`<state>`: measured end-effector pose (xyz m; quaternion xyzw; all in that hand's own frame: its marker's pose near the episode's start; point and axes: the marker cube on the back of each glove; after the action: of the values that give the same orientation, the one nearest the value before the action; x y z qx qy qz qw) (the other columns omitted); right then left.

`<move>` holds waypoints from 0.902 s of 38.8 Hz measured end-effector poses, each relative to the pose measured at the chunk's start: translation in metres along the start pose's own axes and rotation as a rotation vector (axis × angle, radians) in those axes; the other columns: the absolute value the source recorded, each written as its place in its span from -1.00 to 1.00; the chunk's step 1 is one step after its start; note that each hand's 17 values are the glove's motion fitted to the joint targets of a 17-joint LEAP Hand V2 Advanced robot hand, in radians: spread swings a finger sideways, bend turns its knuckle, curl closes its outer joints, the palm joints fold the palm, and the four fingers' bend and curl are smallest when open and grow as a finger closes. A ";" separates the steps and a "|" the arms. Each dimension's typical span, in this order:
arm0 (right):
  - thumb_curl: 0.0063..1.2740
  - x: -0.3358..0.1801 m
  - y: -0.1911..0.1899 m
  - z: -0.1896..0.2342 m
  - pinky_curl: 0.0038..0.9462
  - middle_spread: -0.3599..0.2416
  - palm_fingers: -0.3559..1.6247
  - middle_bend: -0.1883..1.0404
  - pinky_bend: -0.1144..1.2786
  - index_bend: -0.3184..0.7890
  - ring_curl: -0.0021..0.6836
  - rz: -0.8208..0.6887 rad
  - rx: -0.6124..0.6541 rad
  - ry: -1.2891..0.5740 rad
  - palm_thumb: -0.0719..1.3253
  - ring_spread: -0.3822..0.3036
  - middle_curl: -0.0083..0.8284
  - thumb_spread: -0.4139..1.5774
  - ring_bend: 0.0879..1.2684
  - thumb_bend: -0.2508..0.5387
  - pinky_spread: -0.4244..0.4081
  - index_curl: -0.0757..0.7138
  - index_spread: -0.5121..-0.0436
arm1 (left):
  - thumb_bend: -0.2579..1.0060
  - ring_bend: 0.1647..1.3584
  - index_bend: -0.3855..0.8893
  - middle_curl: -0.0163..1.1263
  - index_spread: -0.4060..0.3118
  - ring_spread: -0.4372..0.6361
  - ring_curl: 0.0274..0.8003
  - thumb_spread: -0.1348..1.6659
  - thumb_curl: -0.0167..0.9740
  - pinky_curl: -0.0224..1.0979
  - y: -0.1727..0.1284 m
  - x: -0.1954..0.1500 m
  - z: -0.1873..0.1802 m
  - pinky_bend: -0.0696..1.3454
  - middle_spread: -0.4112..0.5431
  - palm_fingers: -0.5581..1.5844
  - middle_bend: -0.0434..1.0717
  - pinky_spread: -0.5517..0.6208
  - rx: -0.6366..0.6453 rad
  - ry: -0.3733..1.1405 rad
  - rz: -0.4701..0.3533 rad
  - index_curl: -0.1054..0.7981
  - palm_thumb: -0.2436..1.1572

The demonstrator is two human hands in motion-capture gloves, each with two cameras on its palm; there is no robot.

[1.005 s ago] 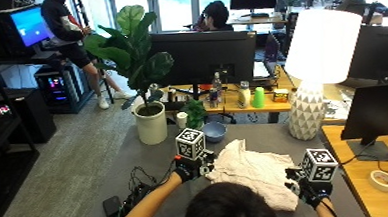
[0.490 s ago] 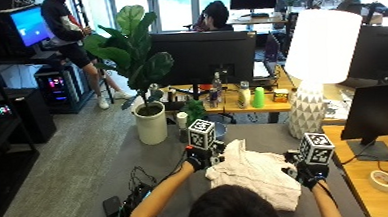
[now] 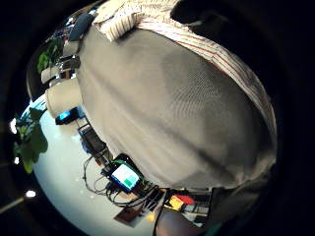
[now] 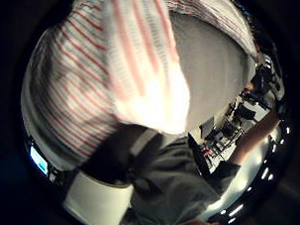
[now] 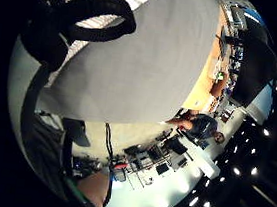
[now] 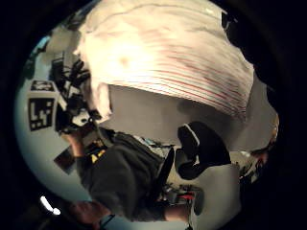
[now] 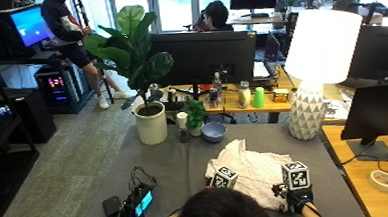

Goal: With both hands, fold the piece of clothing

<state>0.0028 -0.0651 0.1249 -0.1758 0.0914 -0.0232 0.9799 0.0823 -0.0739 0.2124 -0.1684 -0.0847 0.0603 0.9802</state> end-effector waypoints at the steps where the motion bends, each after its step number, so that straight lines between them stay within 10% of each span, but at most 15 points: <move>1: -0.67 0.000 -0.002 0.005 -0.29 -0.01 0.11 -0.21 0.02 -0.27 0.02 0.003 0.005 0.018 -0.01 -0.20 -0.14 0.49 -0.13 0.02 0.07 -0.39 -0.03 | -0.62 -0.24 0.11 -0.72 0.33 0.48 -0.36 0.09 -0.54 -0.39 -0.001 0.001 0.001 -0.23 0.50 -0.31 -0.74 0.58 0.023 0.017 -0.001 -0.03 -0.61; 12: -0.51 -0.003 -0.006 0.006 -0.24 -0.15 0.60 -0.13 0.00 -0.12 0.12 0.017 0.191 0.131 0.45 -0.40 -0.01 0.41 -0.13 0.22 -0.49 -0.21 0.12 | -0.29 -0.48 0.83 -0.65 -0.26 0.20 -0.46 0.46 -0.41 -0.48 0.011 -0.009 -0.016 -0.52 0.02 0.03 -0.62 0.38 0.167 -0.040 -0.039 0.34 -0.03; 24: -0.45 -0.016 0.022 -0.016 -0.15 -0.26 0.70 -0.06 0.05 -0.13 0.23 -0.058 0.089 0.115 0.61 -0.45 0.08 0.40 -0.07 0.18 -0.65 -0.03 0.15 | -0.22 -0.67 0.98 -0.55 -0.49 -0.06 -0.43 0.68 -0.38 -0.45 0.059 -0.009 -0.050 -0.60 -0.27 0.10 -0.66 0.12 0.079 -0.018 0.082 0.46 0.08; 35: -0.42 0.002 0.034 -0.125 -0.11 -0.33 0.68 -0.03 0.06 -0.13 0.30 -0.041 0.157 0.047 0.64 -0.45 0.13 0.40 -0.01 0.05 -0.65 0.07 0.17 | -0.25 -0.83 0.92 -0.41 -0.55 -0.15 -0.42 0.75 -0.25 -0.42 0.059 -0.042 -0.166 -0.65 -0.44 0.21 -0.48 -0.04 0.166 -0.107 0.027 0.53 0.04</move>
<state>-0.0187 -0.0761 -0.0024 -0.0995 0.1088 -0.0546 0.9876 0.0669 -0.0778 0.0320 -0.0842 -0.1293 0.0894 0.9840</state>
